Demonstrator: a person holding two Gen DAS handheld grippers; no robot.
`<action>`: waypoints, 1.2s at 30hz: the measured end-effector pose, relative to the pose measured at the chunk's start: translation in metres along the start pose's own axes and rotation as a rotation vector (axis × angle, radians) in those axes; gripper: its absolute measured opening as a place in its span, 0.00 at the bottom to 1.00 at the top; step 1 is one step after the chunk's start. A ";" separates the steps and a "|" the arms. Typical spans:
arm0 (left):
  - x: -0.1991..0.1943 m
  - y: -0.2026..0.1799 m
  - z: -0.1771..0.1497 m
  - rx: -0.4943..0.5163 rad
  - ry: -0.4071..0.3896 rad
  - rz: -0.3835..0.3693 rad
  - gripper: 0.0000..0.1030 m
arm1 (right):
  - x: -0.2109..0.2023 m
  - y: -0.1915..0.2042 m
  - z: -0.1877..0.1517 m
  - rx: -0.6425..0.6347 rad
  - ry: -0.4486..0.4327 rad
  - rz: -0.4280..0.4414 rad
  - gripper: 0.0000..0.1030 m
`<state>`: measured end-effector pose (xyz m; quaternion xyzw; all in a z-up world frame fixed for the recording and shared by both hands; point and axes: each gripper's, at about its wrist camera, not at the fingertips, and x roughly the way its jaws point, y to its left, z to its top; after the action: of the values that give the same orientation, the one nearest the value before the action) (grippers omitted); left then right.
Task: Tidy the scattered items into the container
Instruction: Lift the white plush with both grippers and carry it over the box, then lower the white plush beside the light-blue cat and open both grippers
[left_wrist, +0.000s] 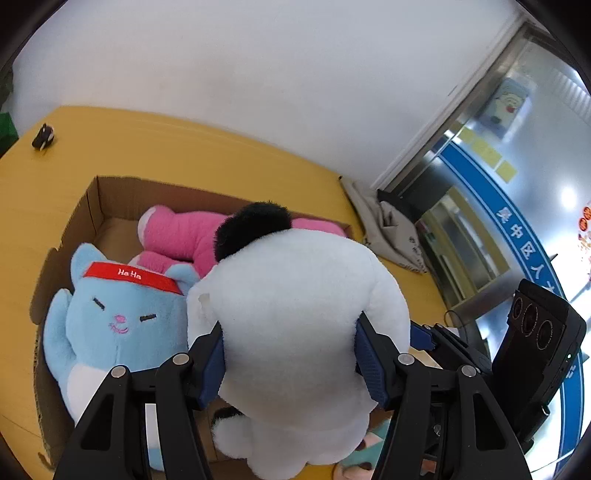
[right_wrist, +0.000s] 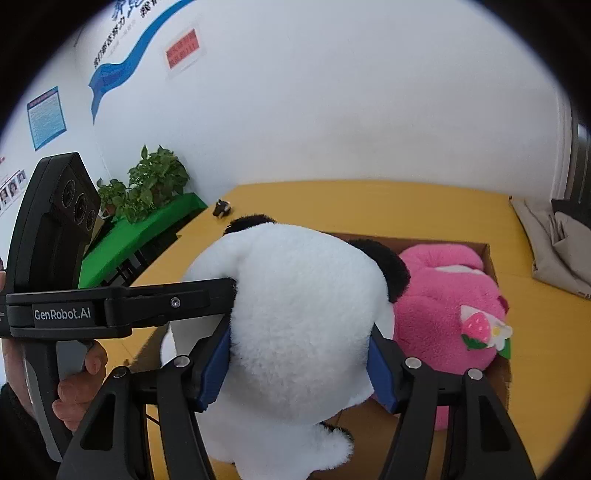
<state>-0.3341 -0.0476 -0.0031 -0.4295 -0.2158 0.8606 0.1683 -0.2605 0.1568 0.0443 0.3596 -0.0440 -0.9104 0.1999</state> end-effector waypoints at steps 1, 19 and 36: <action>0.016 0.008 -0.002 -0.006 0.024 0.016 0.64 | 0.015 -0.005 -0.004 0.004 0.032 -0.004 0.62; 0.014 0.009 -0.037 0.067 0.076 0.062 0.67 | 0.036 -0.007 -0.035 0.060 0.230 0.024 0.63; -0.020 0.028 -0.092 0.193 0.135 0.332 0.92 | -0.025 -0.019 -0.089 0.052 0.226 -0.090 0.85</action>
<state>-0.2508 -0.0597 -0.0542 -0.4976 -0.0467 0.8626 0.0784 -0.1904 0.1893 -0.0094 0.4664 -0.0286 -0.8707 0.1532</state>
